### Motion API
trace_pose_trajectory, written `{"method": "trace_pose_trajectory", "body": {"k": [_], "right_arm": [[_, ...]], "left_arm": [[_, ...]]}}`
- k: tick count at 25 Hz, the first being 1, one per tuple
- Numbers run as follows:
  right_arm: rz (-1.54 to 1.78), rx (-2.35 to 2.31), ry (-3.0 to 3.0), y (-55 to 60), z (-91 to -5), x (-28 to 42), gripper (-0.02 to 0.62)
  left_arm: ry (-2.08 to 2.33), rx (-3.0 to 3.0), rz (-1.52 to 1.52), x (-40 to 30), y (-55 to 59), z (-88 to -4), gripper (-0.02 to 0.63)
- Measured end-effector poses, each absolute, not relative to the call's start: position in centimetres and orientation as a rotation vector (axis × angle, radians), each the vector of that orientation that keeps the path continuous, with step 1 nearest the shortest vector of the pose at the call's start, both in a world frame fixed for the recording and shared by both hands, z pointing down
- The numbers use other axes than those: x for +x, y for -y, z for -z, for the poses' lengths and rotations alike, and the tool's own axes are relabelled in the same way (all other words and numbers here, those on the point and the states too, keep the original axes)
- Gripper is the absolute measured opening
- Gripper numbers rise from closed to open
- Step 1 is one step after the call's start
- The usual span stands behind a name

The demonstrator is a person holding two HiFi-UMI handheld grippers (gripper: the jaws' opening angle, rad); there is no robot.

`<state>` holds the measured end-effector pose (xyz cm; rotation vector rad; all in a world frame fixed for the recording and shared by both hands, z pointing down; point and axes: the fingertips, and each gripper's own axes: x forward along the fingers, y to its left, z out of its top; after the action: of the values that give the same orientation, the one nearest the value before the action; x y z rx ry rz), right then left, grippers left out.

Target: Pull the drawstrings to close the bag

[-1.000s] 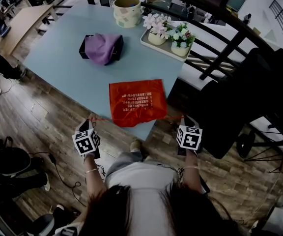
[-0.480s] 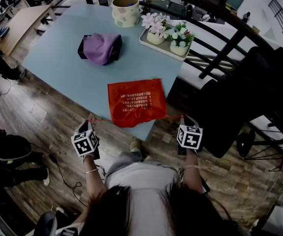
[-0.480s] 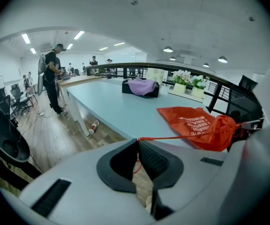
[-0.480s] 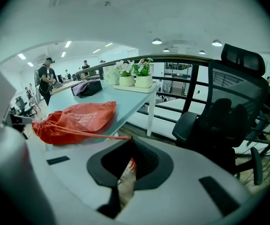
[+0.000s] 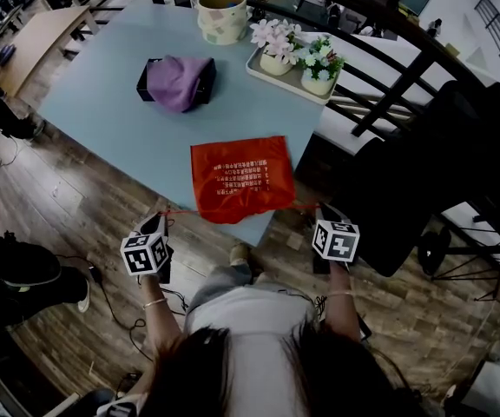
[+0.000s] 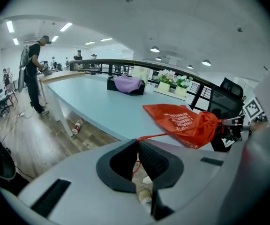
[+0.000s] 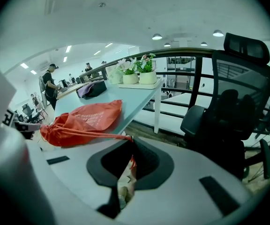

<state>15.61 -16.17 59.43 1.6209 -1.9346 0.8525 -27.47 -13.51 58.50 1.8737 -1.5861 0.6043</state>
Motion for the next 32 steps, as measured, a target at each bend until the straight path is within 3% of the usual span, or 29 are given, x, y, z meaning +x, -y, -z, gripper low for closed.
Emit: {"method": "trace_pose_trajectory", "body": {"k": [17, 21, 25, 32], "right_arm": [[-0.937, 1.394, 1.929, 14.0, -62.4, 11.4, 0.03], [-0.946, 1.347, 1.924, 13.6, -62.9, 11.0, 0.031], [-0.943, 1.33, 1.913, 13.0, -63.3, 11.0, 0.031], [-0.967, 1.313, 1.923, 12.0, -63.1, 11.2, 0.086]], "left_arm": [[1.361, 1.905, -0.647, -24.3, 11.6, -61.5, 0.025], [1.302, 1.915, -0.659, -23.4, 11.0, -62.1, 0.106], [1.286, 1.912, -0.669, -23.0, 10.2, -62.4, 0.118], [1.306, 1.92, -0.652, -22.6, 9.9, -61.5, 0.121]]}}
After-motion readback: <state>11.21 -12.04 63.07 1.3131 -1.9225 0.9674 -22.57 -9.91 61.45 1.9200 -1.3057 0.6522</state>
